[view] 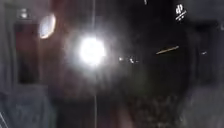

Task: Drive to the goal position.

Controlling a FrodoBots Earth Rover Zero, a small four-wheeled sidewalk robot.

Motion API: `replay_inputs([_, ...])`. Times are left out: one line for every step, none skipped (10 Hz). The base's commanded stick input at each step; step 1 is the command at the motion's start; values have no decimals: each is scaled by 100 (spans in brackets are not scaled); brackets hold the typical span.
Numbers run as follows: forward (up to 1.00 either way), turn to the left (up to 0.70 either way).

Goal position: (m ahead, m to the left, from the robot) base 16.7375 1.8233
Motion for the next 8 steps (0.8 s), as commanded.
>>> replay_inputs([45, 0])
replay_inputs([45, 0])
replay_inputs([41, 0])
replay_inputs([17, 0])
replay_inputs([6, 0])
replay_inputs([0, 0])
replay_inputs([0, 0])
replay_inputs([0, 0])
